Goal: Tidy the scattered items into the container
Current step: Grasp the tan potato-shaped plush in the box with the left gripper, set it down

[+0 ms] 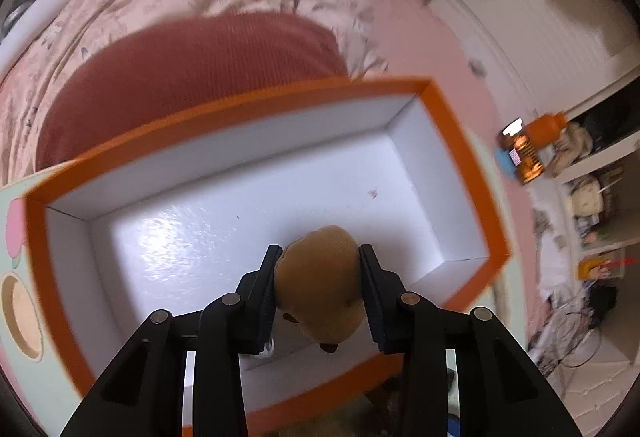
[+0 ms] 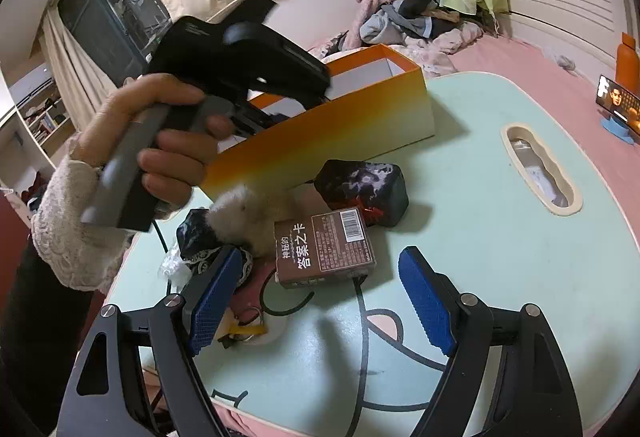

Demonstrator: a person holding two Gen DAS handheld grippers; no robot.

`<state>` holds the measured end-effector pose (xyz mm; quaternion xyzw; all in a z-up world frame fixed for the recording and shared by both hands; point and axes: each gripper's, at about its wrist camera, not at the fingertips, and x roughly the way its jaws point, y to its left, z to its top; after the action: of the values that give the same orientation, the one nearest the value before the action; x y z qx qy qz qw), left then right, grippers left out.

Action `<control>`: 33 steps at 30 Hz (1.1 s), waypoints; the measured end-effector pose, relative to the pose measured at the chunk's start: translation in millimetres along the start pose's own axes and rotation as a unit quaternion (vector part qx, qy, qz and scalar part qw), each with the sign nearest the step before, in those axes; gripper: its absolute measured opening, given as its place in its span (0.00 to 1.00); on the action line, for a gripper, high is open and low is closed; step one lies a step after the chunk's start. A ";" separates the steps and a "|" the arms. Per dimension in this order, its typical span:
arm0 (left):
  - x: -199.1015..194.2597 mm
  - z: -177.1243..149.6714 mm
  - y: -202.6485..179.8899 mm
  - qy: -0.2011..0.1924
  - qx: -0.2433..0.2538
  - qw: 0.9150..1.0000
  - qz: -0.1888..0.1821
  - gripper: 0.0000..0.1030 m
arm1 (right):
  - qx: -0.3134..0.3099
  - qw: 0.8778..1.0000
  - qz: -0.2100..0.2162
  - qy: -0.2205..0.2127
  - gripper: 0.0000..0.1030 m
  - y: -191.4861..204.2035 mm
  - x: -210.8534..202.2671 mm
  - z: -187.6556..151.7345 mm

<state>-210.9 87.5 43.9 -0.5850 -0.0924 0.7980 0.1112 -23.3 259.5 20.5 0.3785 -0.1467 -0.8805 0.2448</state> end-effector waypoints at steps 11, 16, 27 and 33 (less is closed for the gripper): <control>-130.5 -56.5 22.8 -0.136 0.038 0.987 -0.072 0.35 | -0.002 1.000 -0.003 0.004 0.78 2.3 -0.1 -0.7; -122.1 -104.6 36.3 -0.120 0.051 0.987 -0.089 0.35 | -0.002 1.000 -0.002 0.010 0.78 4.7 1.8 -1.6; -78.9 -149.0 45.3 -0.129 0.061 0.988 -0.060 0.61 | -0.011 1.000 -0.010 0.012 0.78 7.1 3.1 -2.1; -109.3 -178.3 58.4 -0.218 0.058 0.974 -0.034 0.86 | -0.011 1.000 -0.011 0.013 0.78 6.5 3.4 -0.4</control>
<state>-13.1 3.5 74.3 -0.3863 -0.0879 0.9059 0.1496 -22.9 252.2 21.1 0.3884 -0.1298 -0.8800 0.2407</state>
